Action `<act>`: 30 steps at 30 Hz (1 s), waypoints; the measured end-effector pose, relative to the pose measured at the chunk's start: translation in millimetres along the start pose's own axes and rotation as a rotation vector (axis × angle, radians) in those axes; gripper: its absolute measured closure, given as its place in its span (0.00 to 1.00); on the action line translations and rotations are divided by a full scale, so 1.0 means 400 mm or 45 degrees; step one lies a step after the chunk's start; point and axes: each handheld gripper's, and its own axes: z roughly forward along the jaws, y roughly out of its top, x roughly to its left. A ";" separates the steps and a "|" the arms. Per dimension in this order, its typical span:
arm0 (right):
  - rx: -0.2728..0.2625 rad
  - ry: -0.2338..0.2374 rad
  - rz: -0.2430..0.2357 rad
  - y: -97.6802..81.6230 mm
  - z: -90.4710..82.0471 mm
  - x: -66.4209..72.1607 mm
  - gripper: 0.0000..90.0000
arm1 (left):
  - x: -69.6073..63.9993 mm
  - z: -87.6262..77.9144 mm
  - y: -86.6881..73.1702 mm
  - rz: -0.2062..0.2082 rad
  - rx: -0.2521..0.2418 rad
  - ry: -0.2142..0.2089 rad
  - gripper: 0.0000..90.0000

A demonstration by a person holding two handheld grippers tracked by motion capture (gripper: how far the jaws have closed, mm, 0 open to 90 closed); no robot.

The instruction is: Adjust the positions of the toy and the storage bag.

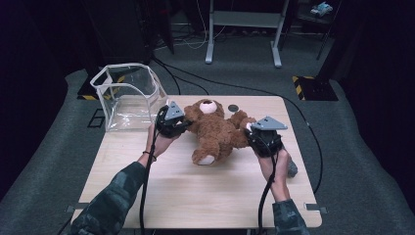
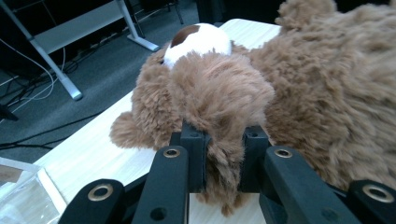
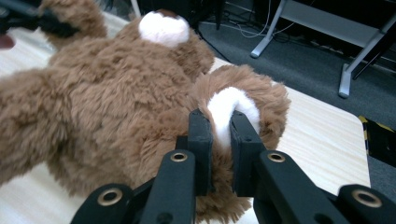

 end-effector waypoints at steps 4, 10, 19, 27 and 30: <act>0.024 -0.006 -0.040 -0.017 0.000 0.037 0.91 | 0.016 0.021 -0.017 0.005 0.040 -0.020 0.86; 0.105 0.020 -0.060 -0.073 0.035 0.100 0.90 | 0.019 0.065 -0.076 -0.028 0.132 -0.053 0.85; 0.189 0.127 0.004 -0.149 0.081 0.137 0.86 | 0.024 0.080 -0.150 -0.184 0.131 -0.065 0.82; 0.187 0.172 0.047 -0.157 0.091 0.135 0.84 | 0.037 0.071 -0.165 -0.314 0.123 -0.079 0.69; 0.186 0.178 0.045 -0.160 0.093 0.135 0.84 | 0.048 0.056 -0.165 -0.386 0.150 -0.043 0.54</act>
